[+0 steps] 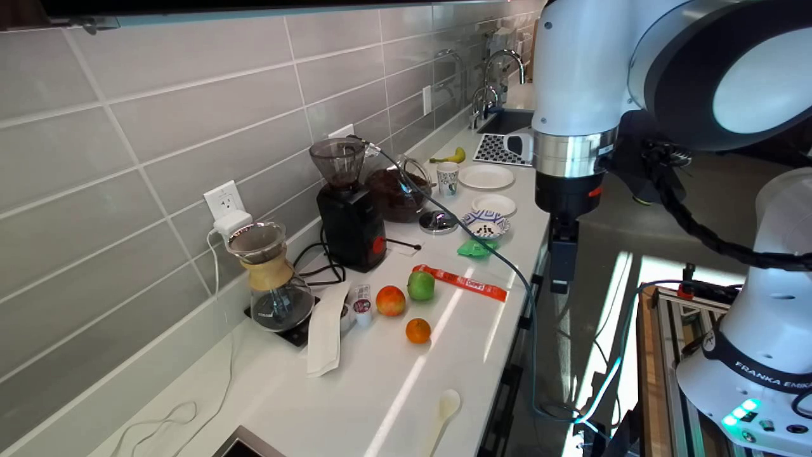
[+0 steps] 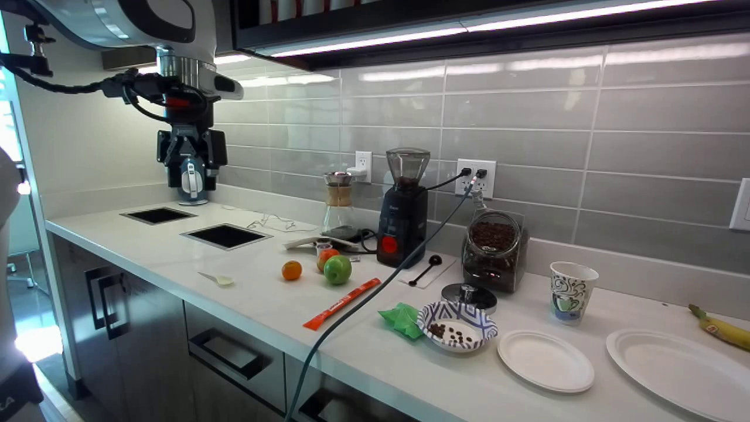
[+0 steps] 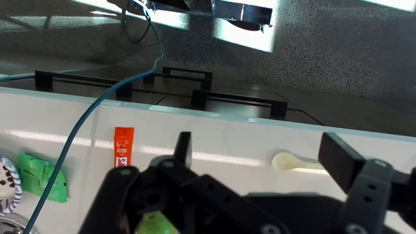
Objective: Use the silver spoon to get some coffee beans from the container and put them on the small white plate.
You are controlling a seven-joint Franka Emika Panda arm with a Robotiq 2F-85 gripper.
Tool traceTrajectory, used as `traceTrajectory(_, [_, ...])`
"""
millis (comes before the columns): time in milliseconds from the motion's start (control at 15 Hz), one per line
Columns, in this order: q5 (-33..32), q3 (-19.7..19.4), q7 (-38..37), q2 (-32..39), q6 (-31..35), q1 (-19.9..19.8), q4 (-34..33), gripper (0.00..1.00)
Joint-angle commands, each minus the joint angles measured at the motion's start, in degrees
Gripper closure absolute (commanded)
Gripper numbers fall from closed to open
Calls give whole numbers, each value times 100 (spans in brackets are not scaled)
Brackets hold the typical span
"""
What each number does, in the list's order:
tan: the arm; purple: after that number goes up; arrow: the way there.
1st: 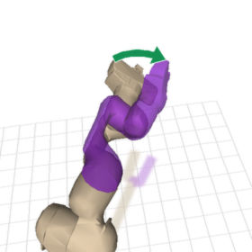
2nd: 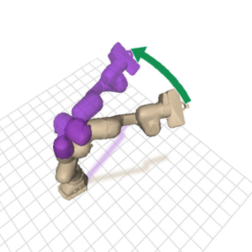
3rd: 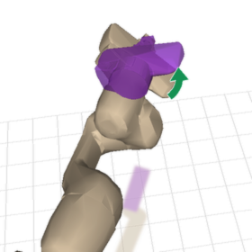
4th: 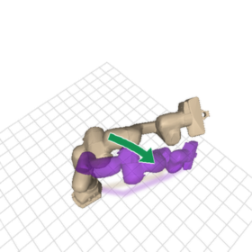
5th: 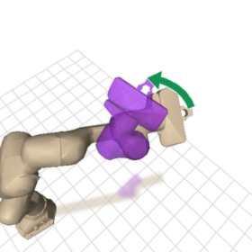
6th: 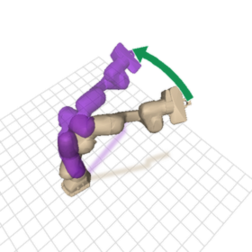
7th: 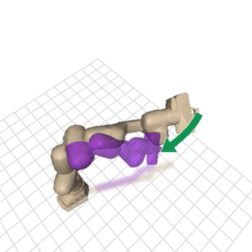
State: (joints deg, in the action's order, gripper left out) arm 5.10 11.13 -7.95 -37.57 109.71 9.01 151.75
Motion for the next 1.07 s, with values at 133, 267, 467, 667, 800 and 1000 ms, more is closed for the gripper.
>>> traceTrajectory(133, [-105, -462, 41, 476, 133, -457, -174, 0])
traceTrajectory(267, [-318, -795, 72, 759, 340, -890, -230, 0])
traceTrajectory(467, [-411, -1407, 311, 1367, 1009, -1392, -538, 0])
traceTrajectory(667, [-442, -1793, 725, 2067, 1711, -1614, -1027, 0])
traceTrajectory(800, [-496, -1919, 826, 2518, 2173, -1715, -1338, 0])
traceTrajectory(1000, [-424, -1930, 757, 2349, 2143, -1739, -1211, 0])
